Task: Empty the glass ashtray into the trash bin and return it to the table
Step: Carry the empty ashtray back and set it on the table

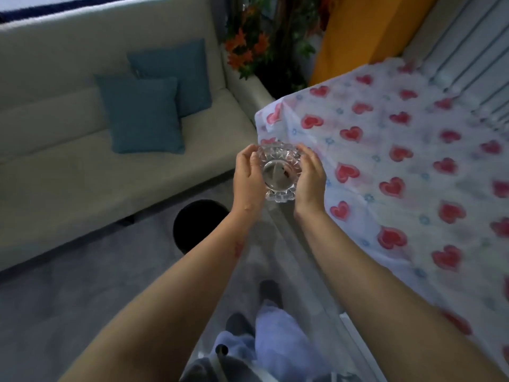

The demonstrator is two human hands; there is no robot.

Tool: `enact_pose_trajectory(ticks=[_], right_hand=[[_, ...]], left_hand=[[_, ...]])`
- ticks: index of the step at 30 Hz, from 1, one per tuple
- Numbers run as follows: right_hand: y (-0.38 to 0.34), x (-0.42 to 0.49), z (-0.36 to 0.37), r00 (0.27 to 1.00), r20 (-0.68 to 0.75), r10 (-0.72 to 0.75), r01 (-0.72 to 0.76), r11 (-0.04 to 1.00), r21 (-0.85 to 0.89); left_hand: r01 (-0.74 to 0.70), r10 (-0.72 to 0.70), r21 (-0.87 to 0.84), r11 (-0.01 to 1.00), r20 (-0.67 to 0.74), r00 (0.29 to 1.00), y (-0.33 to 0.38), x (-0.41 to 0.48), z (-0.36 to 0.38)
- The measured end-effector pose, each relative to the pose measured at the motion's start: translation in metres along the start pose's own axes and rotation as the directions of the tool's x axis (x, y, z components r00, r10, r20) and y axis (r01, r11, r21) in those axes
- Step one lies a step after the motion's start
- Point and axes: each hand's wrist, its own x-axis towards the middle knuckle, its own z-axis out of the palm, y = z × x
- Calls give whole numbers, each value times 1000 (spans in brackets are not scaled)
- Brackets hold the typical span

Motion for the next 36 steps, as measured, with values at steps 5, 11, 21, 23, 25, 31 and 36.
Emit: enact_pose_trajectory(ticks=[5, 11, 21, 23, 25, 31, 36], right_hand=[[-16, -3, -71, 978, -205, 30, -11, 995, 95], [-28, -3, -162, 910, -412, 46, -16, 997, 76], [-23, 31, -317, 759, -641, 111, -25, 990, 142], [-17, 41, -344, 736, -662, 139, -44, 986, 159], [-11, 50, -369, 714, -678, 173, -55, 980, 192], [5, 74, -428, 669, -717, 194, -86, 979, 184], [29, 91, -455, 677, -712, 187, -159, 981, 107]], left_hand=[[20, -37, 76, 997, 229, 973, 9, -29, 60], [37, -100, 142, 989, 467, 878, 8, -70, 141], [-10, -112, 182, 983, 647, 754, -23, -135, 300], [4, -138, 196, 981, 676, 723, -33, -147, 329], [22, -176, 226, 974, 689, 703, -45, -156, 356], [138, -290, 268, 954, 695, 657, -68, -180, 413], [56, -284, 324, 944, 719, 635, -86, -187, 442]])
